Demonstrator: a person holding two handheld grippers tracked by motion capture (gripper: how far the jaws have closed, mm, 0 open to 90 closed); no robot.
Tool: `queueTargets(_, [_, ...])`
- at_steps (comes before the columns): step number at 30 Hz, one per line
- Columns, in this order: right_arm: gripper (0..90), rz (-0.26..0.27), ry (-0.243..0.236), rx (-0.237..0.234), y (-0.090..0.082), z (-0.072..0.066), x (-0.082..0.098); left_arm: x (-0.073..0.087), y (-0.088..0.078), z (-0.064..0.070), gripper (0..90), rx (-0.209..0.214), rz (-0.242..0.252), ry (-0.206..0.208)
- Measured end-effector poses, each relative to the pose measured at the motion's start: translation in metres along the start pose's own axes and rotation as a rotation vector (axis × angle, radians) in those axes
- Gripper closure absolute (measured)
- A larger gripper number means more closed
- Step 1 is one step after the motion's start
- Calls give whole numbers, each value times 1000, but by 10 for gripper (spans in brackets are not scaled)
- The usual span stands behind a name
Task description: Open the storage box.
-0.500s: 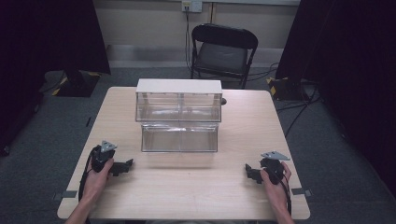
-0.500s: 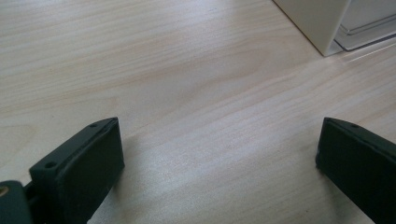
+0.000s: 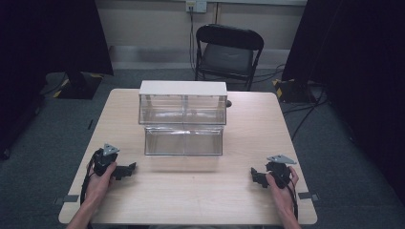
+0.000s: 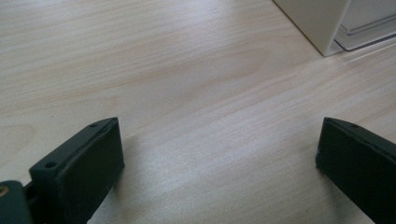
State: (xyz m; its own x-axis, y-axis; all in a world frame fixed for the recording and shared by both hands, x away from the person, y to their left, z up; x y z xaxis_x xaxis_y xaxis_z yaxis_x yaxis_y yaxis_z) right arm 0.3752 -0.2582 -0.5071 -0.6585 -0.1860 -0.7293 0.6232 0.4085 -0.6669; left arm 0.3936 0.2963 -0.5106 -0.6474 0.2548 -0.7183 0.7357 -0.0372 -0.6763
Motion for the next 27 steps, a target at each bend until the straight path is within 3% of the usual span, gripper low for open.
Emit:
queueTargets(6, [143, -1, -3, -7, 0, -2, -2, 0, 0, 0, 3, 0, 0, 0])
queueTargets(16, [142, 40, -23, -29, -4, -11, -8, 0, 0, 0, 3, 0, 0, 0])
queueTargets(27, [143, 77, -26, -97, -10, -22, -15, 0, 0, 0, 3, 0, 0, 1])
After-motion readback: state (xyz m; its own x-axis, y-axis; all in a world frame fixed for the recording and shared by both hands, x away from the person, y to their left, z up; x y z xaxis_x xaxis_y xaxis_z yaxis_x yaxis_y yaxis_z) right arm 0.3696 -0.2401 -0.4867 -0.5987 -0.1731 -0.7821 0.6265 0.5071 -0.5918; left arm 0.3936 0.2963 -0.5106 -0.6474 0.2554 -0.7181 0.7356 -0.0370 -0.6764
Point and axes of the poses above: each handheld gripper's, and its own axes: y roughly forward along the jaws, x roughly out of its underside, z roughly to its right, the point moved 1 cm from there along y, roughly forward along the jaws, and after that the axes turned 14 degrees about -x, right-handed, at the moved point
